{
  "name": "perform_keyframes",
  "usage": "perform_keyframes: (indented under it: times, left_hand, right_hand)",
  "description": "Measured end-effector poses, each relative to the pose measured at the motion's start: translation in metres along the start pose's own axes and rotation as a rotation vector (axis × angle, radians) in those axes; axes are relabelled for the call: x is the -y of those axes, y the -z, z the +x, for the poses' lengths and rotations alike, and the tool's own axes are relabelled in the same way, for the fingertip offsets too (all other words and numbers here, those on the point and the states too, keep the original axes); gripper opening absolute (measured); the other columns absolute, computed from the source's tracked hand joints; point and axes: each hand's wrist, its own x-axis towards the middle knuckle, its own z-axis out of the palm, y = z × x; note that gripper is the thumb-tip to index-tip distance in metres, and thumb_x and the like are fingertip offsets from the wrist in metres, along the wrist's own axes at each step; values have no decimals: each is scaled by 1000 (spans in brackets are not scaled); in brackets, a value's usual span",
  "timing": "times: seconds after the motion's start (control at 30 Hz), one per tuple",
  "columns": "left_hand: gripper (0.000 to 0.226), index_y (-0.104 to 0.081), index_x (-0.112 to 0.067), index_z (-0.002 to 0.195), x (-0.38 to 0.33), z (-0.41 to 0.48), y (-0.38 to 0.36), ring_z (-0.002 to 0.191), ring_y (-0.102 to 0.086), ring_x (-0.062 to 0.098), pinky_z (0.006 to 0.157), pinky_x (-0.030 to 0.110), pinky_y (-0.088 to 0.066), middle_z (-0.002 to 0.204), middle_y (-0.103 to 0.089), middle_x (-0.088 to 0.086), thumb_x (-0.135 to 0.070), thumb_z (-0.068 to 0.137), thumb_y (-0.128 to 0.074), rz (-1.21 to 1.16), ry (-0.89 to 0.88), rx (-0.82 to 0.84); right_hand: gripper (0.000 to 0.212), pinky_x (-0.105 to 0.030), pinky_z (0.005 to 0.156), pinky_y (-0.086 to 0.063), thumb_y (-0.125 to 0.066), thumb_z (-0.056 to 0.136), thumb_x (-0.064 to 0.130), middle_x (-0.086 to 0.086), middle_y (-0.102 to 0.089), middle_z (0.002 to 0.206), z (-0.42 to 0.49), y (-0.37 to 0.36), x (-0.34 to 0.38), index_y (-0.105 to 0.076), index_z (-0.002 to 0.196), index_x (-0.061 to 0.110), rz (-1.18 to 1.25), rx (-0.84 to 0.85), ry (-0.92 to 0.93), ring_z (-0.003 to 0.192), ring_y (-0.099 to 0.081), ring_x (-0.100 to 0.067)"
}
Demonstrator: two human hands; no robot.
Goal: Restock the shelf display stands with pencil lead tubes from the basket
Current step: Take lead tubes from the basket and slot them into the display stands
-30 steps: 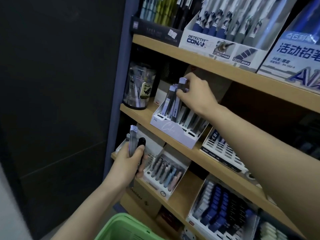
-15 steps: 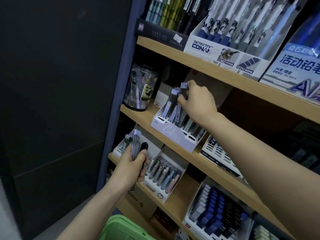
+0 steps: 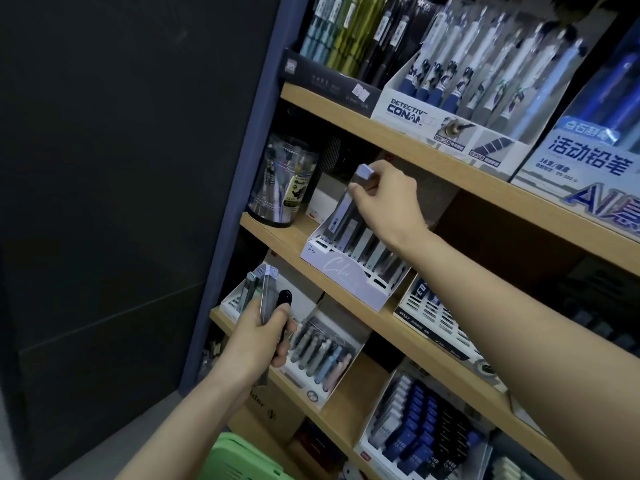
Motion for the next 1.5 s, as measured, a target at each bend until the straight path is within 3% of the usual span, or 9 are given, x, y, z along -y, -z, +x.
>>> perform_keyframes:
  times: [0.2,0.3,0.37,0.53,0.63,0.93,1.2,1.33,1.5]
  left_hand:
    - [15,-48,-4,99,-5,-1,9,39,-36,7,38,21,-32,73,-52,5,-17,101,-41,1,20,-33]
    - [15,-47,-7,94,-9,-1,13,37,-35,6,37,19,-31,61,-52,-1,-18,101,-41,-1,23,-38]
    - [17,-47,-7,92,-11,-2,15,34,-34,5,35,17,-30,47,-47,-7,-19,101,-40,15,37,-41]
    - [16,-47,-7,93,-12,-3,16,34,-34,6,36,17,-32,50,-47,-5,-18,101,-40,7,39,-56]
    - [15,-47,-6,97,-13,-4,17,34,-35,5,36,17,-32,52,-47,-4,-19,101,-40,7,41,-58]
    - [18,-49,-5,102,-12,-2,20,33,-35,5,33,16,-30,53,-45,-3,-20,101,-40,12,55,-70]
    - [16,-48,-5,96,-4,0,21,36,-37,8,37,19,-35,52,-48,-2,-18,101,-40,2,36,-51]
    - [15,-48,-7,94,-4,-2,25,39,-40,10,39,20,-36,65,-52,6,-17,101,-40,-1,17,-51]
    - [16,-51,-7,95,-5,-2,28,39,-43,10,39,19,-39,58,-55,1,-18,101,-41,-13,6,-33]
  right_hand:
    - [19,-33,69,-46,-57,92,19,-13,-65,86,4,-11,0,-60,102,3,-30,55,-42,81,-61,-26]
    - [15,-35,68,-47,-57,91,16,-14,-65,85,6,-9,3,-61,95,3,-20,80,-18,79,-61,-27]
    - [14,-35,67,-47,-57,91,15,-13,-64,84,4,-12,3,-60,97,4,-26,107,4,78,-61,-27]
    - [26,-40,69,-51,-61,91,15,-10,-61,84,2,-21,-2,-46,112,11,-68,147,20,75,-61,-27]
    - [24,-40,77,-51,-62,90,12,-8,-59,99,7,-21,-3,-51,112,11,-85,104,53,85,-60,-25]
    - [12,-41,76,-55,-56,91,14,-14,-66,78,23,-14,-4,-62,99,6,-63,143,-24,78,-66,-27]
    - [23,-39,78,-48,-57,93,16,-19,-52,112,20,-17,4,-60,109,0,-429,190,108,100,-53,-34]
    - [29,-43,83,-48,-56,94,18,-16,-49,110,11,-15,0,-62,116,-1,-435,150,150,97,-54,-33]
    - [32,-43,88,-46,-54,95,14,-15,-53,117,-1,-16,-6,-54,125,2,-379,114,153,106,-53,-32]
